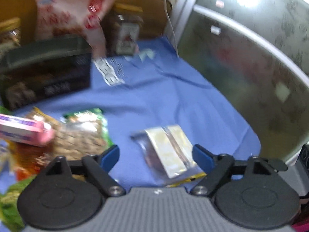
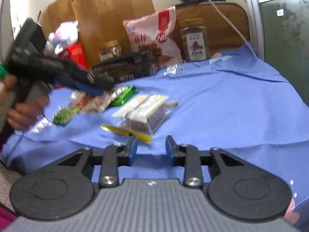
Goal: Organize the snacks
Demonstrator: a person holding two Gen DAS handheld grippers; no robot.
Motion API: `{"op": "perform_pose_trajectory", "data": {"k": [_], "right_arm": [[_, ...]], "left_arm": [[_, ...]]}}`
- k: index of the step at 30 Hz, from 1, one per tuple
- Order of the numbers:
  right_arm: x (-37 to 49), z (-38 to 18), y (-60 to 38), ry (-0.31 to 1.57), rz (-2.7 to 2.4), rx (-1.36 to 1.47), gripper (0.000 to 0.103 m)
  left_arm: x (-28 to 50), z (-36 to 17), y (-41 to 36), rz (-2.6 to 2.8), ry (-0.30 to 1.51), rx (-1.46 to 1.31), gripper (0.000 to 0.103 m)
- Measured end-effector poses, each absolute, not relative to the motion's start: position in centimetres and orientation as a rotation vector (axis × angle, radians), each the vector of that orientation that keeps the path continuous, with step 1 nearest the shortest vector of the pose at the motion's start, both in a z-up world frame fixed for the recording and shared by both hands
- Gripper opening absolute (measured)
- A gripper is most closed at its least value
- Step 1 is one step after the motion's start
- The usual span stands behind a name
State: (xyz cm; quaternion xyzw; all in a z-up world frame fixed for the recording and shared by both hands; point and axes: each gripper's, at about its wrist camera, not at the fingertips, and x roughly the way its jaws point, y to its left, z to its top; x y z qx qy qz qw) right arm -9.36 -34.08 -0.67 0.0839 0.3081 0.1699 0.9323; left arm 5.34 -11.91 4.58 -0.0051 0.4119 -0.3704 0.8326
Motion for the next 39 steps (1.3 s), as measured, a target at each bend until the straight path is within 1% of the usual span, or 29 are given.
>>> {"op": "perform_pose_trajectory", "data": {"k": [1, 3, 4, 6, 8, 11, 12, 13, 18, 23, 29, 32, 36, 37, 39], "right_arm": [[-9.2, -0.8, -34.3, 0.624, 0.358, 0.180, 0.045], [-8.6, -1.2, -33.7, 0.623, 0.387, 0.175, 0.051], [-8.5, -1.5, -33.5, 0.623, 0.402, 0.165, 0.051], [-7.9, -2.0, -32.9, 0.626, 0.419, 0.132, 0.051], [-6.9, -2.7, -31.9, 0.632, 0.411, 0.083, 0.050], [-5.4, -2.8, -30.9, 0.629, 0.391, 0.047, 0.040], [-4.9, -2.6, -30.5, 0.629, 0.386, 0.031, 0.034], [-4.5, -2.3, -30.3, 0.627, 0.388, 0.029, 0.033], [-1.0, 0.7, -28.7, 0.522, 0.432, 0.045, 0.033], [5.9, 3.5, -24.9, 0.399, 0.483, 0.009, 0.033], [14.4, 3.0, -22.3, 0.418, 0.491, 0.041, 0.033], [16.8, 1.9, -21.6, 0.444, 0.463, 0.047, 0.033], [17.7, 0.4, -20.8, 0.474, 0.408, 0.004, 0.039], [17.6, 0.3, -20.7, 0.476, 0.400, 0.002, 0.043], [16.7, 0.8, -21.5, 0.457, 0.396, 0.018, 0.048]], "left_arm": [[5.4, 4.1, -12.4, -0.790, 0.903, -0.011, 0.076], [5.7, 3.1, -13.0, -0.804, 0.960, -0.023, 0.071], [5.8, 2.6, -13.3, -0.809, 0.987, -0.029, 0.067], [6.0, 1.7, -13.7, -0.831, 1.018, -0.042, 0.064], [5.7, 1.3, -14.2, -0.849, 1.007, -0.028, 0.058], [5.2, 1.5, -14.0, -0.832, 0.931, 0.004, 0.053], [5.2, 1.9, -13.7, -0.821, 0.906, 0.012, 0.053], [5.1, 2.5, -13.2, -0.811, 0.883, 0.011, 0.053], [6.0, 6.6, -9.9, -0.742, 0.702, 0.003, 0.053], [10.6, 10.3, -6.6, -0.607, 0.586, -0.020, 0.053], [18.6, 10.2, -4.7, -0.501, 0.591, -0.089, 0.053], [21.3, 8.6, -4.7, -0.473, 0.616, -0.113, 0.053], [23.1, 6.5, -4.9, -0.428, 0.659, -0.148, 0.051], [23.1, 6.3, -4.9, -0.417, 0.662, -0.154, 0.054], [22.3, 7.0, -4.7, -0.432, 0.636, -0.151, 0.055]]}}
